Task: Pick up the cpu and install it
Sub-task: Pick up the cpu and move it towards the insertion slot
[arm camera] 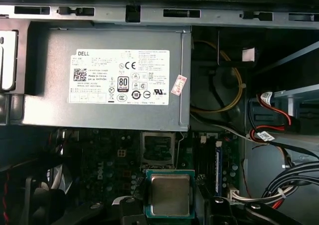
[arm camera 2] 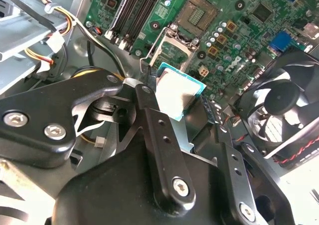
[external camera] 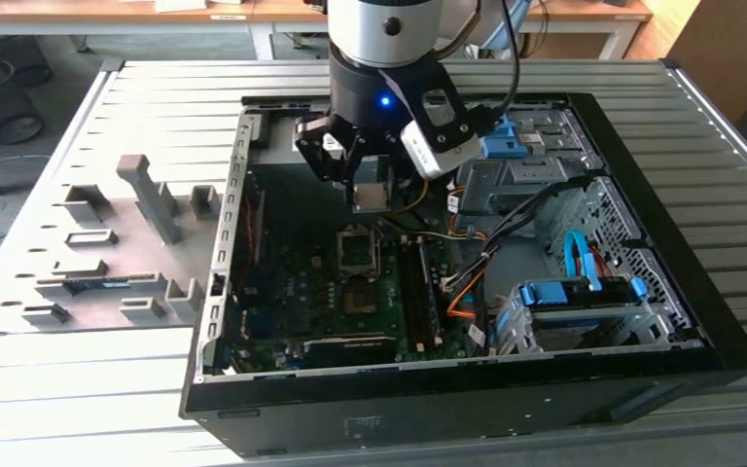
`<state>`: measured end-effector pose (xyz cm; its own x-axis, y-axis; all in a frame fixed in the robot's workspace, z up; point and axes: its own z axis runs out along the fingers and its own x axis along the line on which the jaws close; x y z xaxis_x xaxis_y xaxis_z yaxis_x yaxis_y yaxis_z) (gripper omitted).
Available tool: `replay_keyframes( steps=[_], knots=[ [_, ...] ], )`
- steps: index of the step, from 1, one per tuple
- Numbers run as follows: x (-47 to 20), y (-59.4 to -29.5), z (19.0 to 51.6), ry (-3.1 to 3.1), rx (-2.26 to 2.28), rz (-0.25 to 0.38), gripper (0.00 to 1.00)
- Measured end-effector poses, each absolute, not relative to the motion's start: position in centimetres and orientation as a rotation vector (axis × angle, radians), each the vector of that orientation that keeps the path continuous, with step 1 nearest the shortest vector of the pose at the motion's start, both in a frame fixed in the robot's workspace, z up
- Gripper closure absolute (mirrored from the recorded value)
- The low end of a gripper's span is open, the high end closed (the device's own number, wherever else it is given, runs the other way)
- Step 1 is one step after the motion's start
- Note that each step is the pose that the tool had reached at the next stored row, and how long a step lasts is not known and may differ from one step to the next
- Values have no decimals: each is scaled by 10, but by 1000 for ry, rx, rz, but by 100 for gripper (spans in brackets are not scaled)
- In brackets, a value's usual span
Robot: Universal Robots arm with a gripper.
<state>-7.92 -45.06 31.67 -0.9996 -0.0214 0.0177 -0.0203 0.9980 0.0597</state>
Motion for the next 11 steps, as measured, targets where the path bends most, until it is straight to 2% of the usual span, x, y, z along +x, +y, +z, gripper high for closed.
replay_keyframes(
  steps=[11],
  knots=[
    [-79,-451,310,-3122,33,-93,53]
  ],
)
